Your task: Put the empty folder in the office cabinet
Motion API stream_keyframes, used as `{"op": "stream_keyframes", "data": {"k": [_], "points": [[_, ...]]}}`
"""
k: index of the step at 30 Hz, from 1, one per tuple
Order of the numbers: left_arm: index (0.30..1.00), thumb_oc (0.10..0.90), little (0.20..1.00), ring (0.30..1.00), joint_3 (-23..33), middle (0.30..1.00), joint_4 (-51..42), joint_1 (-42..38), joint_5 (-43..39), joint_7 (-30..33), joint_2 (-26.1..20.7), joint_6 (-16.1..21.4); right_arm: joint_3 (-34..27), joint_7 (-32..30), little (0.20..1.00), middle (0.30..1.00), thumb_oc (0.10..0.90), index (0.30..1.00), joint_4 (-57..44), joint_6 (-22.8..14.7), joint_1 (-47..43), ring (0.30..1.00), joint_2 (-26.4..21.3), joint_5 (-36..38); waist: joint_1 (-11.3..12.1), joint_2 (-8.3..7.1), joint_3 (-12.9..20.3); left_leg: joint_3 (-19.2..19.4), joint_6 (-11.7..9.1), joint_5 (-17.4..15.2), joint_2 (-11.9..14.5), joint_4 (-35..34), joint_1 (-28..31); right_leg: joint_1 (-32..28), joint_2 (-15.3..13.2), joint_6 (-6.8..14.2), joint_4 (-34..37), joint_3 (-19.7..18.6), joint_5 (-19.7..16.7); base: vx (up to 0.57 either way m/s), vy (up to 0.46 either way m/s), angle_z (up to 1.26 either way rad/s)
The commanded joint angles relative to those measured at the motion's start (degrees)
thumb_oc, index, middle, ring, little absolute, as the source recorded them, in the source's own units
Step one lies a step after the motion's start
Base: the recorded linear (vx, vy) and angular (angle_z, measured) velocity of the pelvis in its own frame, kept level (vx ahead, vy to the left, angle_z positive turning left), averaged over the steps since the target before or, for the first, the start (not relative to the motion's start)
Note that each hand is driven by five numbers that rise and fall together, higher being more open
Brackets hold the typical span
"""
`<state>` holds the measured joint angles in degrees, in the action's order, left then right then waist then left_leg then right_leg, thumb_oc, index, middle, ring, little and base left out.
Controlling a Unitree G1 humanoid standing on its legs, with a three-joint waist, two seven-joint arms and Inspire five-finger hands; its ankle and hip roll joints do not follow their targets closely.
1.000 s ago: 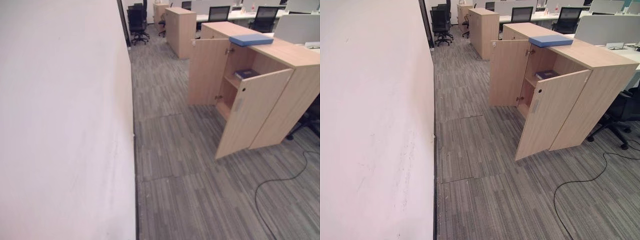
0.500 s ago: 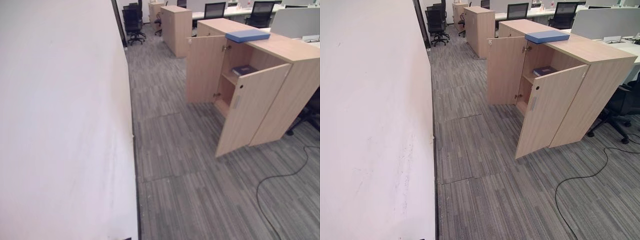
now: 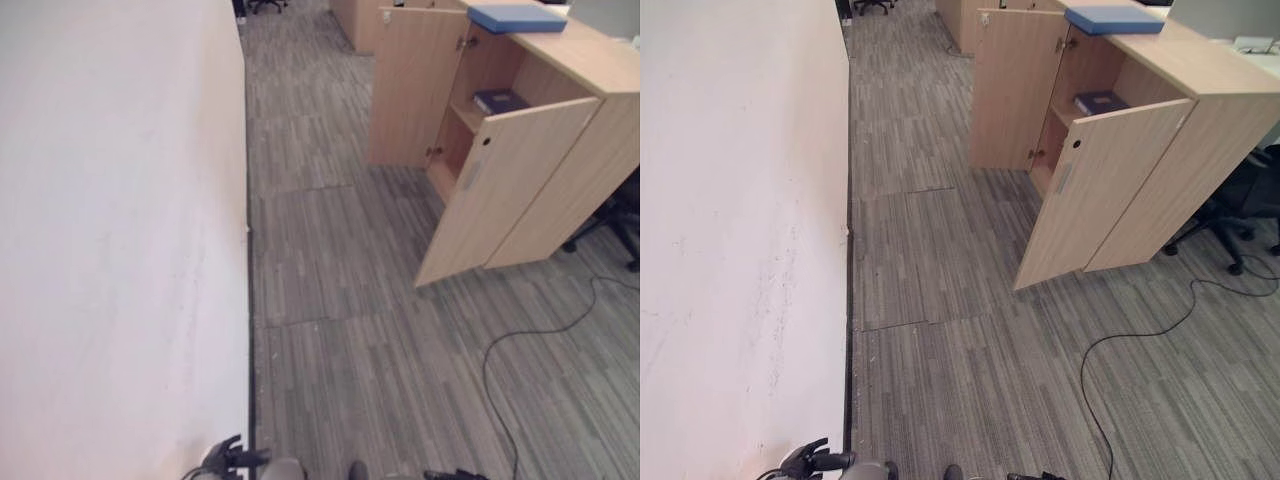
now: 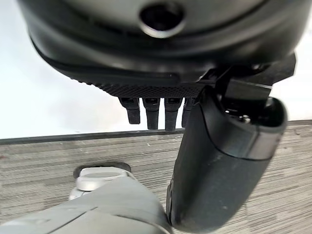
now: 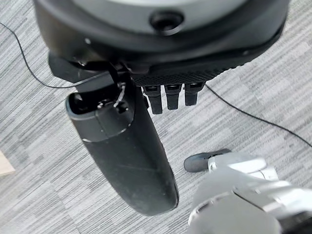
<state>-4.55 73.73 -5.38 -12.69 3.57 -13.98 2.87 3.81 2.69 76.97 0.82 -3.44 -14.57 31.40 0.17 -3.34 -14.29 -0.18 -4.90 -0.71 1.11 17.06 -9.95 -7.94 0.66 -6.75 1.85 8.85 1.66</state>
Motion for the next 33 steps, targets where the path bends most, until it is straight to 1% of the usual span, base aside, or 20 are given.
{"op": "stream_keyframes", "data": {"k": [1, 3, 8, 10, 11, 12, 13, 15, 18, 19, 20, 21, 22, 23, 26, 28, 29, 30, 31, 33], "points": [[0.9, 0.8, 0.9, 0.9, -3.4, 0.9, 3.0, 5.1, 2.2, 0.8, 1.7, -1.0, 1.5, 0.2, 0.9, 0.9, 0.8, 0.9, -0.6, -0.1, 0.8, 0.9, -2.3, -2.5, 0.8, 1.6, 1.1, -0.8, 1.3, 5.3, -0.1, -7.9, -2.6, -1.0, -2.5, 9.4, 0.7, 1.1, 2.6, 0.21, 0.11, -0.22], [0.9, 0.8, 0.9, 0.9, -3.1, 0.9, 3.3, 5.7, 2.5, 0.8, 1.5, -1.0, 1.1, 0.4, 0.9, 0.9, 0.8, 0.9, -0.6, -0.2, 1.1, 0.9, -2.4, -2.5, 1.5, 2.91, 1.5, -1.9, -0.1, 9.9, 0.0, -18.6, -3.0, -2.8, -1.6, 9.6, 0.9, -0.9, 3.9, 0.3, 0.136, -0.28], [0.9, 0.8, 0.9, 0.9, -2.6, 0.9, 3.8, 7.0, 3.5, 0.5, 1.7, -1.2, 1.3, 1.2, 0.9, 0.9, 0.8, 0.9, 0.6, 0.3, 2.2, 0.9, -1.8, -5.2, 1.9, 3.24, 3.0, -0.9, 0.1, 11.0, 0.5, -21.6, -0.4, -5.5, -2.0, 10.4, 1.8, -3.1, 5.4, 0.34, 0.16, -0.47], [0.9, 0.8, 0.9, 0.9, -2.3, 0.9, 4.0, 7.1, 4.1, 0.4, 1.2, -1.0, 0.9, 1.7, 0.9, 0.9, 0.8, 0.9, 1.5, 0.7, 2.4, 0.9, -1.5, -6.5, 1.9, 2.46, 3.7, 1.1, 1.6, 8.9, -0.3, -19.0, -0.7, -5.7, -4.9, 11.9, 1.0, -3.7, 6.3, 0.28, 0.208, -0.31], [0.9, 0.8, 0.9, 0.9, -2.3, 0.9, 4.0, 7.1, 4.1, 0.4, 1.2, -1.0, 0.9, 1.7, 0.9, 0.9, 0.8, 0.9, 1.5, 0.7, 2.4, 0.9, -1.5, -6.5, 1.9, 2.43, 3.7, 1.1, 1.6, 8.8, -0.3, -18.9, -0.8, -5.7, -4.9, 11.9, 1.0, -3.7, 6.3, 0.32, 0.292, -0.41], [0.9, 0.8, 0.9, 0.9, -1.7, 0.9, 3.8, 7.3, 4.1, 0.5, 0.7, -0.9, 0.9, 2.1, 0.9, 0.9, 0.8, 0.9, 1.7, 0.9, 2.0, 0.9, -1.4, -7.7, 2.6, 1.77, 4.0, 3.8, 3.6, 5.4, -1.6, -15.3, -1.9, -4.1, -8.4, 13.9, -1.5, -3.5, 5.2, 0.33, 0.314, -0.31], [0.9, 0.8, 0.9, 0.9, -1.6, 0.9, 3.7, 7.2, 4.1, 0.5, 0.5, -0.8, 0.8, 2.3, 0.9, 0.9, 0.8, 0.9, 1.5, 0.9, 1.8, 0.9, -1.5, -7.9, 3.0, 1.67, 4.4, 4.7, 4.3, 4.0, -2.1, -14.4, -2.1, -3.1, -9.8, 14.9, -3.0, -3.3, 4.5, 0.45, 0.45, -0.36], [0.9, 0.8, 0.9, 0.9, -1.3, 0.9, 3.3, 7.1, 4.1, 0.6, 0.0, -0.8, 0.6, 2.4, 0.9, 0.9, 0.8, 0.9, 0.7, 0.9, 0.6, 0.9, -1.7, -8.0, 3.7, 2.05, 4.1, 6.4, 6.2, 1.2, -3.7, -13.4, -1.2, 0.9, -13.4, 17.2, -10.7, -2.4, -1.5, 0.26, 0.32, -0.53], [0.9, 0.8, 0.9, 0.9, -1.2, 0.9, 2.3, 7.2, 3.7, 0.7, -0.5, -1.0, 0.8, 1.9, 0.9, 0.9, 0.8, 0.9, -0.7, 0.6, -0.7, 0.9, -2.1, -7.1, 3.7, 3.42, 2.5, 7.2, 8.8, -0.5, -5.5, -13.9, 1.8, 6.8, -16.9, 16.1, -24.1, -1.7, -11.1, 0.16, 0.283, -0.08], [0.9, 0.8, 0.9, 0.9, -1.3, 0.9, 2.1, 7.1, 3.8, 0.7, -0.7, -1.1, 0.8, 1.7, 0.9, 0.9, 0.8, 0.9, -1.2, 0.5, -0.8, 0.9, -1.9, -6.7, 3.6, 3.8, 1.9, 7.4, 9.3, -1.1, -5.9, -14.1, 2.9, 7.9, -17.7, 15.4, -27.6, -1.0, -11.8, 0.28, 0.325, 0.28], [0.9, 0.8, 0.9, 0.9, -1.3, 0.9, 2.0, 7.2, 3.6, 1.1, -1.0, -1.2, 1.3, 1.3, 0.9, 0.9, 0.8, 0.9, -1.9, 0.2, -0.8, 0.9, -1.3, -6.1, 3.5, 4.25, 0.9, 7.0, 10.0, -3.0, -6.6, -14.9, 6.3, 11.0, -19.3, 14.9, -33.3, 0.0, -11.8, 0.29, 0.254, 0.48], [0.9, 0.8, 0.9, 0.9, -1.3, 0.9, 2.0, 7.0, 3.5, 1.2, -1.1, -1.1, 1.7, 1.2, 0.9, 0.9, 0.8, 0.9, -2.1, 0.2, -0.9, 0.9, -1.2, -6.0, 3.4, 4.66, 0.4, 6.6, 10.0, -3.3, -6.4, -15.4, 7.4, 13.0, -18.9, 14.3, -33.1, 0.7, -10.1, 0.29, 0.17, 0.66], [0.9, 0.8, 0.9, 0.9, -1.5, 0.9, 1.7, 6.4, 3.3, 1.4, -0.9, -1.1, 2.4, 1.2, 0.9, 0.9, 0.8, 0.9, -2.0, 0.3, -1.4, 0.9, -1.0, -5.9, 2.8, 5.68, -0.4, 6.0, 9.7, -2.7, -5.5, -15.9, 8.0, 16.7, -15.7, 12.8, -29.2, 2.4, -5.7, 0.27, -0.043, 0.31], [0.9, 0.8, 0.9, 0.9, -2.1, 0.9, 2.1, 5.9, 3.5, 1.4, -0.6, -1.2, 3.1, 1.0, 0.9, 0.9, 0.8, 0.9, -2.6, 0.2, -2.1, 0.9, -0.8, -5.1, 1.6, 5.46, -2.1, 4.8, 9.1, -3.2, -5.4, -16.9, 10.2, 20.3, -10.8, 13.4, -19.6, 2.4, -4.6, 0.28, -0.108, 0.05], [0.9, 0.8, 0.9, 0.9, -2.0, 0.9, 2.7, 5.8, 3.9, 1.1, -0.2, -1.3, 3.2, 1.0, 0.9, 0.9, 0.8, 0.9, -2.9, 0.2, -2.1, 0.9, -0.6, -4.6, 0.5, 4.32, -2.7, 3.0, 8.5, -4.5, -6.1, -18.0, 13.5, 22.5, -7.2, 15.0, -7.8, 2.8, -8.5, 0.28, -0.119, 0.17], [0.9, 0.8, 0.9, 0.9, -1.4, 0.9, 3.5, 6.2, 4.7, 0.9, -0.1, -1.3, 3.2, 1.4, 0.9, 0.9, 0.8, 0.9, -2.5, 0.4, -1.3, 0.9, -0.5, -4.9, 0.0, 3.16, -2.5, 0.8, 8.2, -5.0, -6.9, -19.4, 15.9, 22.7, -5.3, 15.7, -1.9, 1.3, -10.9, 0.38, -0.151, 0.77], [0.9, 0.8, 0.9, 0.9, -1.2, 0.9, 3.7, 6.2, 5.1, 0.9, -0.2, -1.3, 3.0, 1.5, 0.9, 0.9, 0.8, 0.9, -2.1, 0.5, -0.8, 0.9, -0.4, -5.0, 0.1, 2.9, -1.9, -0.4, 7.9, -5.2, -7.0, -20.4, 16.8, 20.9, -5.1, 15.5, 0.4, 1.8, -10.9, 0.37, -0.154, 0.96], [0.9, 0.8, 0.9, 0.9, -1.0, 0.9, 4.1, 6.6, 5.0, 1.1, 0.1, -1.2, 3.2, 1.4, 0.9, 0.9, 0.8, 0.9, -1.8, 0.5, -0.7, 0.9, -0.3, -5.2, 0.2, 2.66, -1.6, -0.5, 7.8, -5.1, -7.1, -20.9, 17.1, 20.3, -5.2, 15.1, 0.3, 2.2, -11.7, 0.39, -0.198, 1.02], [0.9, 0.8, 0.9, 0.9, -0.4, 0.9, 4.4, 7.0, 4.4, 1.3, 0.4, -1.3, 3.6, 1.5, 0.9, 0.9, 0.8, 0.9, -1.1, 0.5, -0.1, 0.9, -0.3, -6.0, 0.3, 2.66, 0.0, -1.9, 7.4, -4.8, -5.9, -22.0, 17.8, 19.9, -4.5, 14.5, -0.1, 2.5, -11.7, 0.39, -0.212, 0.92], [0.9, 0.8, 0.9, 0.9, -0.2, 0.9, 4.3, 7.2, 3.8, 1.2, 0.7, -1.3, 4.0, 1.5, 0.9, 0.9, 0.8, 0.9, -0.9, 0.5, 0.0, 0.9, -0.7, -6.5, 0.4, 2.87, 1.0, -2.8, 7.0, -4.9, -4.7, -22.0, 17.5, 20.2, -4.1, 14.1, -1.2, 3.7, -10.9, 0.33, -0.219, 0.6]]}}
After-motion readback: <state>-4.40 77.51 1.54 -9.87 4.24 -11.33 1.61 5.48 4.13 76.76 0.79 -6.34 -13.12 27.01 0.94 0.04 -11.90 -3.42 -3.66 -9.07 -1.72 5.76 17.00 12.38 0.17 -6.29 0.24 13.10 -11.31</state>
